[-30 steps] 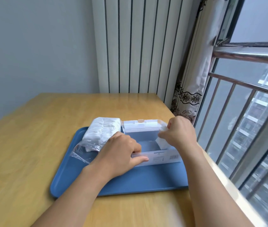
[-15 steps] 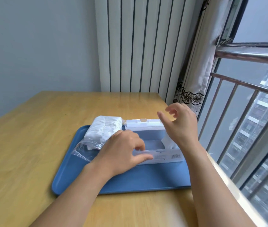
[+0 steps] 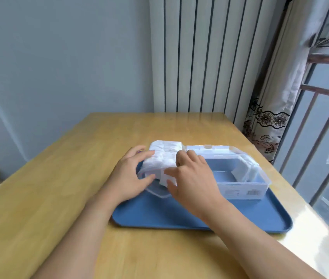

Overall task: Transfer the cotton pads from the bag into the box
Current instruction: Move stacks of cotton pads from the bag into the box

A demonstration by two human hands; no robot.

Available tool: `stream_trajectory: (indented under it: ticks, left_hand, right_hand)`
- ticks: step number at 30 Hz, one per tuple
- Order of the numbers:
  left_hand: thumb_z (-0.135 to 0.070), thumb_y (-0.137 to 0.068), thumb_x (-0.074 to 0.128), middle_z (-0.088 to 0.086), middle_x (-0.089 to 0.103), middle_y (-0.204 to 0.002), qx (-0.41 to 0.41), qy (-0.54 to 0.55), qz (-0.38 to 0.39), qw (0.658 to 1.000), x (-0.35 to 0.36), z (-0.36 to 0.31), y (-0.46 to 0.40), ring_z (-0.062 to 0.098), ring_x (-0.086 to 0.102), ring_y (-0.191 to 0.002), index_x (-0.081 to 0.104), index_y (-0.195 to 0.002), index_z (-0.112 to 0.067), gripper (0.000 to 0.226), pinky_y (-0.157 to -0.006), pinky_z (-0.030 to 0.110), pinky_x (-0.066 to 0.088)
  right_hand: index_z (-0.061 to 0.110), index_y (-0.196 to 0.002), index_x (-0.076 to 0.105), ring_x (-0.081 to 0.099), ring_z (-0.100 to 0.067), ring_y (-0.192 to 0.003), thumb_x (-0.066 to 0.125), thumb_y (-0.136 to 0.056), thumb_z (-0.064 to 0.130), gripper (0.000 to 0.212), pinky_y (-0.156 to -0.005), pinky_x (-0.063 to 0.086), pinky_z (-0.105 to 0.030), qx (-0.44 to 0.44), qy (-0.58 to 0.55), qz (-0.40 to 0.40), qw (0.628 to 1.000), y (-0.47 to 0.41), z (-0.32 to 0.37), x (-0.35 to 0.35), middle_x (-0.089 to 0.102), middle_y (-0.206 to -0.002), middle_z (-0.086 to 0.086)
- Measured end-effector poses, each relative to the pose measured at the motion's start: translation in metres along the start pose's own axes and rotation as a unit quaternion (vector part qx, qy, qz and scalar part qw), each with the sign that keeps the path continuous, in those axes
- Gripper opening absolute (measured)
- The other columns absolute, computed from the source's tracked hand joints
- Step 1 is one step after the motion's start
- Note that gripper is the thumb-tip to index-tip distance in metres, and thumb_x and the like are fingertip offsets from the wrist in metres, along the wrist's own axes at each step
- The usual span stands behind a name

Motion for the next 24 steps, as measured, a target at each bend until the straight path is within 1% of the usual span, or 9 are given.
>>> stream_trajectory:
  ticks: [1, 3, 6, 8, 10, 13, 17, 20, 24]
  left_hand:
    - [-0.021, -0.078, 0.081, -0.008, 0.050, -0.142, 0.010, -0.020, -0.033, 0.999, 0.003, -0.004, -0.004, 0.010, 0.051, -0.129, 0.065, -0.131, -0.027, 0.056, -0.108, 0.017, 0.033]
    - [-0.016, -0.084, 0.075, -0.009, 0.058, -0.134, 0.019, -0.036, -0.064, 0.997, 0.007, -0.008, -0.008, 0.009, 0.056, -0.120, 0.071, -0.125, -0.024, 0.042, -0.104, 0.018, 0.039]
    - [-0.012, -0.086, 0.071, -0.013, 0.067, -0.117, 0.038, -0.042, -0.099, 0.993, 0.005, -0.015, -0.006, 0.011, 0.064, -0.103, 0.075, -0.112, -0.023, 0.028, -0.090, 0.025, 0.051]
    - [-0.012, -0.088, 0.071, -0.015, 0.068, -0.103, 0.051, -0.051, -0.125, 0.990, 0.001, -0.019, -0.005, 0.012, 0.062, -0.084, 0.076, -0.100, -0.024, 0.018, -0.074, 0.030, 0.054]
    - [-0.016, -0.088, 0.072, -0.014, 0.067, -0.093, 0.053, -0.056, -0.145, 0.986, -0.003, -0.021, -0.005, 0.014, 0.057, -0.072, 0.076, -0.092, -0.024, 0.009, -0.065, 0.033, 0.053]
    - [-0.020, -0.089, 0.070, -0.010, 0.064, -0.082, 0.055, -0.054, -0.163, 0.984, -0.005, -0.023, -0.006, 0.017, 0.058, -0.070, 0.073, -0.085, -0.024, 0.006, -0.062, 0.035, 0.052]
    - [-0.016, -0.090, 0.067, -0.010, 0.058, -0.076, 0.052, -0.065, -0.181, 0.980, -0.004, -0.026, -0.007, 0.017, 0.054, -0.068, 0.067, -0.081, -0.022, 0.011, -0.062, 0.035, 0.050]
    - [-0.015, -0.093, 0.063, -0.011, 0.057, -0.077, 0.044, -0.073, -0.193, 0.978, -0.004, -0.029, -0.007, 0.017, 0.052, -0.070, 0.061, -0.082, -0.021, 0.012, -0.062, 0.034, 0.048]
    - [-0.018, -0.094, 0.061, -0.010, 0.057, -0.077, 0.049, -0.072, -0.183, 0.979, 0.000, -0.032, -0.008, 0.017, 0.052, -0.070, 0.059, -0.083, -0.022, 0.012, -0.063, 0.035, 0.049]
  right_hand:
    - [0.025, -0.064, 0.071, 0.043, -0.025, -0.075, 0.080, -0.062, 0.020, 0.011, -0.062, 0.029, -0.032, 0.025, 0.032, -0.005, 0.999, 0.000, -0.003, 0.000, 0.045, -0.078, 0.000]
    - [0.023, -0.065, 0.066, 0.042, -0.025, -0.076, 0.083, -0.056, 0.014, 0.021, -0.064, 0.026, -0.032, 0.050, 0.069, -0.010, 0.996, 0.001, -0.006, -0.001, 0.045, -0.082, -0.001]
    - [0.022, -0.078, 0.067, 0.042, -0.026, -0.081, 0.088, -0.048, 0.012, 0.038, -0.066, 0.028, -0.032, 0.071, 0.084, -0.013, 0.994, 0.001, -0.010, 0.000, 0.048, -0.090, -0.002]
    - [0.022, -0.085, 0.066, 0.044, -0.027, -0.083, 0.089, -0.045, 0.012, 0.047, -0.066, 0.031, -0.033, 0.093, 0.090, -0.002, 0.992, -0.003, -0.014, 0.002, 0.049, -0.094, -0.002]
    - [0.022, -0.087, 0.064, 0.044, -0.027, -0.084, 0.090, -0.042, 0.014, 0.052, -0.066, 0.030, -0.034, 0.104, 0.102, 0.018, 0.989, -0.005, -0.016, 0.007, 0.049, -0.095, -0.002]
    - [0.021, -0.085, 0.063, 0.043, -0.027, -0.084, 0.091, -0.040, 0.015, 0.053, -0.066, 0.025, -0.033, 0.100, 0.109, 0.034, 0.988, -0.006, -0.014, 0.013, 0.049, -0.095, -0.003]
    - [0.027, -0.076, 0.072, 0.046, -0.026, -0.083, 0.090, -0.042, 0.014, 0.041, -0.066, 0.030, -0.032, 0.096, 0.093, 0.026, 0.991, -0.009, -0.016, 0.010, 0.049, -0.092, 0.001]
    - [0.026, -0.083, 0.069, 0.046, -0.026, -0.083, 0.090, -0.044, 0.014, 0.046, -0.066, 0.029, -0.032, 0.110, 0.087, 0.028, 0.990, -0.009, -0.019, 0.012, 0.051, -0.094, 0.000]
    - [0.024, -0.090, 0.064, 0.045, -0.026, -0.087, 0.091, -0.040, 0.019, 0.057, -0.066, 0.025, -0.032, 0.114, 0.104, 0.056, 0.987, -0.007, -0.019, 0.019, 0.052, -0.099, -0.002]
Point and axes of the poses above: each hand's wrist, its own y-axis away from the middle knuckle, its own x-axis out of the palm, z = x × y, the point moved 7 cm from there along -y, towards the middle knuckle
